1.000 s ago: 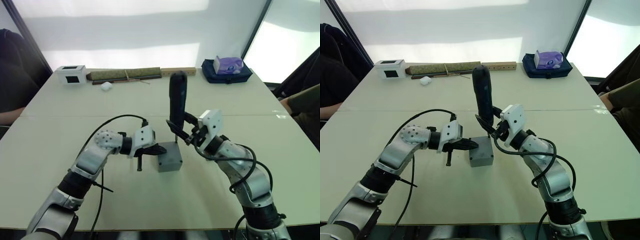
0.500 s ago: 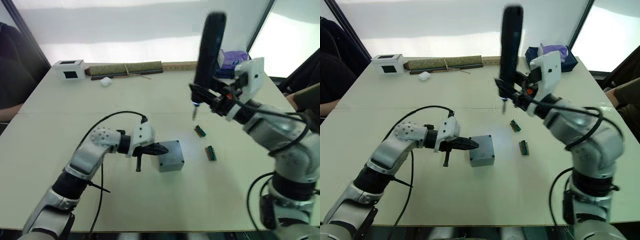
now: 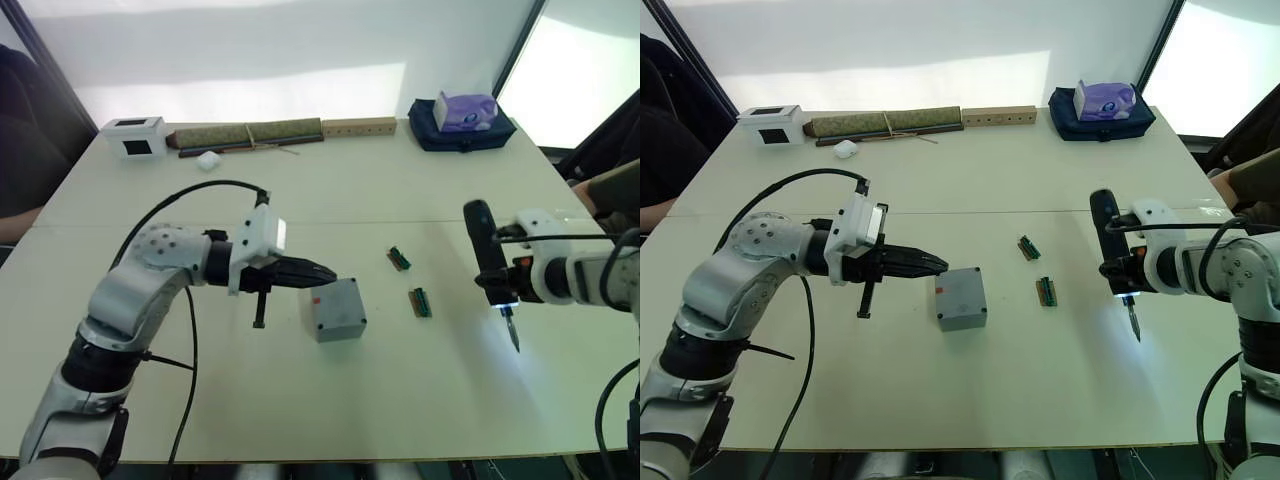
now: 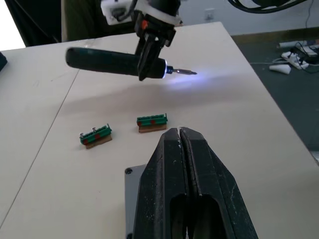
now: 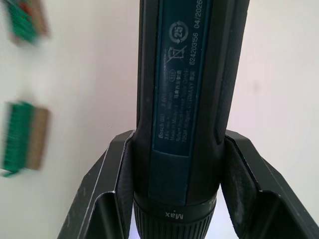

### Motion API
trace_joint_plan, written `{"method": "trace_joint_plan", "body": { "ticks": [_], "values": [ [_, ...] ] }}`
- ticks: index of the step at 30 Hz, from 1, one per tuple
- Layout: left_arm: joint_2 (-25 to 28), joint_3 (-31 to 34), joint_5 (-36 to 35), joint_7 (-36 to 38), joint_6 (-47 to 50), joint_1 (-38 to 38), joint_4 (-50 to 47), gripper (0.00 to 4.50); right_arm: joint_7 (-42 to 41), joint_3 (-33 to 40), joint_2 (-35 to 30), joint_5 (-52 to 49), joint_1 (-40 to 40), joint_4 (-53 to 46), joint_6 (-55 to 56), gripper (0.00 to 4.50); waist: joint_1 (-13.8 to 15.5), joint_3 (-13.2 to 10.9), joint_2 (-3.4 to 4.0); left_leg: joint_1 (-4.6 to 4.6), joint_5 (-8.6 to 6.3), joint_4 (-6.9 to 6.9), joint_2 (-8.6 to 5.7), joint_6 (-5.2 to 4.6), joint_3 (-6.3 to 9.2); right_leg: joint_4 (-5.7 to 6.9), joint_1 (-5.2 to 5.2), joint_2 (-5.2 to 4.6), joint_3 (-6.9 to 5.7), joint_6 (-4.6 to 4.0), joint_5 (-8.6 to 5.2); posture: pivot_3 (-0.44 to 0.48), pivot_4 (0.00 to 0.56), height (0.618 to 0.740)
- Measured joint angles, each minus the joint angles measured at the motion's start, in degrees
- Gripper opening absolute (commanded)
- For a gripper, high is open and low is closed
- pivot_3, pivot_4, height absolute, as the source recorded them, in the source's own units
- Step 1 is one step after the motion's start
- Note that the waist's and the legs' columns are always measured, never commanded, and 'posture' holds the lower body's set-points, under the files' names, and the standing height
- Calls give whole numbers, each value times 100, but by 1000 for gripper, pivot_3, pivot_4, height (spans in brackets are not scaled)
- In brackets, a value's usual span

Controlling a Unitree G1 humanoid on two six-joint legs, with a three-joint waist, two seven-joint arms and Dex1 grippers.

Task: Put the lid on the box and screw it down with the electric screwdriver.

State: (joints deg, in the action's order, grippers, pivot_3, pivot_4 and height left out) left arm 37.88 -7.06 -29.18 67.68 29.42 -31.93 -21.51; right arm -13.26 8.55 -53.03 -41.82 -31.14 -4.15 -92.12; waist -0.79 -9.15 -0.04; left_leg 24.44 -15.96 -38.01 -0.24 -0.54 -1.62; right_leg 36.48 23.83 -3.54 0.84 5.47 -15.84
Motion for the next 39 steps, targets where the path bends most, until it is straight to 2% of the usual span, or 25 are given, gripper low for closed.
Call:
{"method": "trace_joint_plan", "body": {
  "ticks": [7,9,10,13,14,21,25,27,28,31,32,38,39],
  "values": [
    [30,-2,-21,-76,0,15,-74,0,-188,-356,112,478,-166,423,60,1808,10,-5,-18,-16,3,-16,-4,-11,0,-7,-31,6,3,14,9,0,150,740],
    [33,-2,-21,-96,1,15,-75,0,-281,-381,139,568,-203,512,97,2826,8,-4,-27,-19,3,-17,-4,-12,0,-10,-35,6,3,17,11,0,150,740],
    [34,-2,-21,-110,1,15,-75,0,-311,-397,158,641,-207,565,150,3090,8,-5,-28,-19,3,-19,-5,-12,0,-11,-36,5,3,18,13,0,150,740],
    [48,-2,-21,-144,4,17,-79,0,-426,-395,179,754,-246,572,190,4299,13,-5,-27,-19,3,-19,-5,-12,0,-10,-35,5,4,21,14,0,150,740],
    [69,-2,-20,-156,7,20,-86,0,-479,-403,163,801,-248,556,233,4472,16,-5,-26,-19,3,-18,-5,-12,0,-9,-34,5,3,21,14,0,150,740],
    [425,1,95,-250,17,195,-62,0,-1019,-454,-492,1009,-653,-318,1134,4472,-13,-14,-12,-16,3,-17,1,-13,0,-7,-26,4,4,21,14,0,150,740],
    [587,-143,513,-268,-219,503,247,0,-1339,-279,-165,908,-617,-1039,1793,4472,-5,-16,-14,-19,3,-17,4,-13,0,-3,-26,6,4,21,14,0,150,740],
    [673,-297,754,-236,-373,616,381,0,-1494,-243,149,723,-436,-1418,2006,3953,4,-16,-14,-17,3,-17,2,-13,0,-1,-26,4,5,21,14,0,150,740],
    [688,-349,859,-211,-464,669,430,0,-1577,-244,256,661,-298,-1644,2097,3846,26,-16,-14,-15,3,-17,0,-13,1,-2,-27,0,4,21,14,0,150,740],
    [686,-374,1000,-174,-589,716,594,0,-1756,-394,245,678,95,-2105,2415,2707,90,-16,-17,-9,1,-25,-7,-15,1,-3,-27,-11,2,21,14,0,150,740],
    [680,-376,1015,-179,-605,717,633,0,-1775,-460,252,719,197,-2209,2518,2457,99,-15,-18,-11,0,-27,-7,-18,1,-5,-30,-12,2,21,15,0,150,740],
    [254,-797,1519,-303,-879,693,1271,0,-1831,-1663,818,1271,836,-2377,3442,52,110,-15,-20,-20,0,-30,-8,-18,-1,10,-30,-2,2,22,15,0,150,740],
    [204,-810,1559,-308,-888,692,1323,0,-1862,-1807,818,1386,875,-2327,3556,52,110,-16,-21,-17,0,-32,-8,-18,-1,12,-27,-2,2,22,15,0,150,740]
  ]
}}
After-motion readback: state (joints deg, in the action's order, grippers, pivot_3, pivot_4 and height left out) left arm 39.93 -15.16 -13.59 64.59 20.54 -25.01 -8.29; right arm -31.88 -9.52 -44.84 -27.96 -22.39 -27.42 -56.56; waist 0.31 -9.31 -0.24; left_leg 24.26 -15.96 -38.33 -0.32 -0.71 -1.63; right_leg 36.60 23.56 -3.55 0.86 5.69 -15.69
